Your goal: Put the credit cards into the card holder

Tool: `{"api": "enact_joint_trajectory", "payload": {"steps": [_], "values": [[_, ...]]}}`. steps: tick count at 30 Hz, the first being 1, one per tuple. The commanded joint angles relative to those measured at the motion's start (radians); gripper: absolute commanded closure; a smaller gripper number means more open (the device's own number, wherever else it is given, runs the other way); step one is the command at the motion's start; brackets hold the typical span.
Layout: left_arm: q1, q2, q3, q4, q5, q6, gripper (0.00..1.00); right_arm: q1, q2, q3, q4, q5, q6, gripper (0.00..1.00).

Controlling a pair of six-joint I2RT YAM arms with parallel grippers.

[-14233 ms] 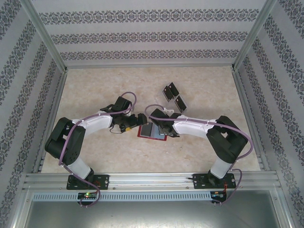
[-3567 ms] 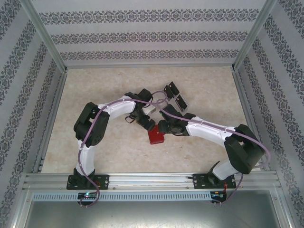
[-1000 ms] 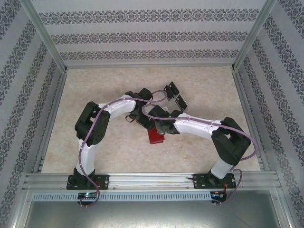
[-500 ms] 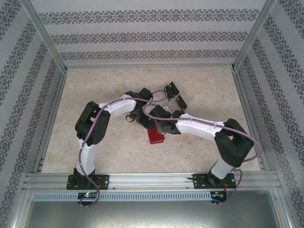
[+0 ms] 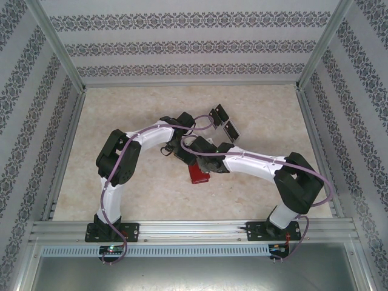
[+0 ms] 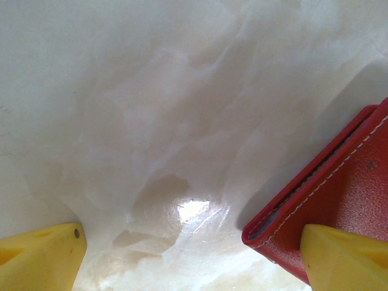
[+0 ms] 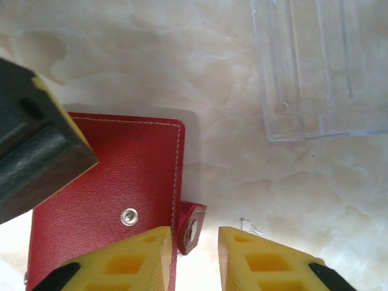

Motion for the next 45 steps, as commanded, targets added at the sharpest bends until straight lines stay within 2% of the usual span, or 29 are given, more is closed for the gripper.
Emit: {"api": "enact_joint_trajectory", "payload": {"steps": [1, 9, 29, 45], "values": [[0.003, 0.059, -0.003, 0.003, 0.015, -0.002, 0.08, 0.01, 0.026, 0.026, -0.014, -0.002, 0.007, 0.71], [0.002, 0.061, -0.003, 0.003, 0.015, -0.002, 0.08, 0.009, 0.067, 0.038, -0.012, 0.007, 0.006, 0.73], [0.003, 0.067, -0.003, 0.005, 0.018, -0.002, 0.08, 0.002, 0.04, 0.04, -0.025, 0.027, 0.002, 0.82], [0.003, 0.071, 0.0, 0.003, 0.02, -0.002, 0.09, -0.005, 0.021, 0.033, -0.03, 0.03, -0.001, 0.82]]}}
